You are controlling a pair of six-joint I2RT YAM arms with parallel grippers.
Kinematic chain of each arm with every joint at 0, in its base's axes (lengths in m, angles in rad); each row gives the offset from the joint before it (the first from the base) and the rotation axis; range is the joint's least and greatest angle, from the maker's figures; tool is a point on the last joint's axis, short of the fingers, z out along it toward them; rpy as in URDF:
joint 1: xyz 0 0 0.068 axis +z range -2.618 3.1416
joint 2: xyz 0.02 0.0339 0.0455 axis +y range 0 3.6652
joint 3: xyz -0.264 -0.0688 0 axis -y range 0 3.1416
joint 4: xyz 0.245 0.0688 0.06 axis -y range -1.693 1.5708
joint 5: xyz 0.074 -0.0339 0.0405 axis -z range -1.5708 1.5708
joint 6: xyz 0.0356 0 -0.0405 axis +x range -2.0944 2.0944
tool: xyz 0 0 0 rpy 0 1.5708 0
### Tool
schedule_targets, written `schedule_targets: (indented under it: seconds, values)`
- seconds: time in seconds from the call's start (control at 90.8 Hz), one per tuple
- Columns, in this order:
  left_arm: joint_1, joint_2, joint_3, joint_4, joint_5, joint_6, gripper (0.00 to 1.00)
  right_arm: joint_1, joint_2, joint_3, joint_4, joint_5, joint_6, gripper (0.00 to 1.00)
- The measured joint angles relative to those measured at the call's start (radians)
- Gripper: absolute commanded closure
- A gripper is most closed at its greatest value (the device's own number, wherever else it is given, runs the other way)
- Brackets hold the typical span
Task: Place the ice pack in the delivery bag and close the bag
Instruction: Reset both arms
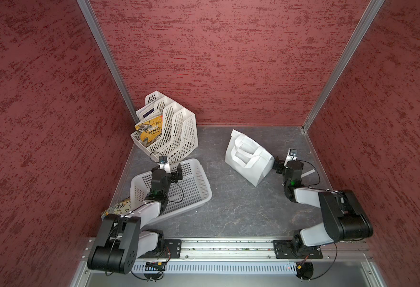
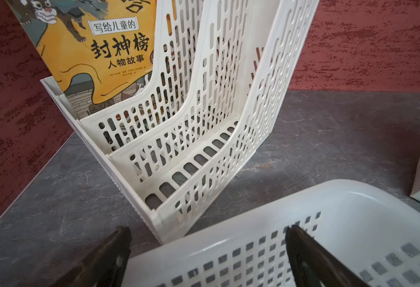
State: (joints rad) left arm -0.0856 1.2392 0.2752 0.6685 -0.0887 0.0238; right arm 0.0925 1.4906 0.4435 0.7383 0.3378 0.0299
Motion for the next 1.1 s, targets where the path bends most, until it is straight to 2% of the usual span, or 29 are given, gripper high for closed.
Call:
schedule_targets:
  seconds: [0.121, 0.286, 0.485, 0.584, 0.683, 0.749, 0.815, 0.881, 1.025, 1.102]
  values:
    - [0.021, 0.035, 0.019, 0.053, 0.067, 0.022, 0.0, 0.007, 0.0, -0.004, 0.02, 0.003, -0.016, 0.01]
    - [0.024, 0.09, 0.067, 0.056, 0.08, 0.038, 0.0, 0.018, -0.004, -0.047, 0.057, 0.003, -0.031, 0.01]
    - [0.02, 0.018, 0.06, 0.037, 0.086, 0.028, 0.0, -0.015, 0.012, 0.01, 0.008, -0.045, -0.027, 0.01]
    - [-0.005, -0.058, 0.063, -0.041, 0.083, 0.023, 0.0, -0.019, 0.008, 0.0, 0.017, -0.054, -0.026, 0.01]
    - [-0.055, -0.127, 0.087, -0.1, 0.092, 0.03, 0.0, -0.008, -0.078, -0.045, -0.026, -0.034, -0.023, 0.02]
    - [-0.052, -0.133, 0.092, -0.084, 0.096, 0.032, 0.0, -0.003, -0.162, -0.047, -0.093, -0.016, -0.01, 0.01]
    - [-0.014, -0.095, 0.074, -0.024, 0.103, 0.033, 0.0, -0.003, -0.224, -0.056, -0.098, -0.011, -0.002, 0.01]
    - [0.035, -0.018, 0.052, 0.034, 0.113, 0.029, 0.0, -0.005, -0.225, -0.061, -0.069, -0.008, 0.001, 0.02]
    - [0.101, 0.132, 0.049, 0.132, 0.154, 0.03, 0.0, -0.008, -0.016, 0.005, -0.031, -0.02, -0.005, 0.01]
    - [0.126, 0.213, 0.047, 0.251, 0.184, 0.026, 0.0, -0.012, 0.023, 0.004, -0.034, -0.039, -0.01, 0.01]
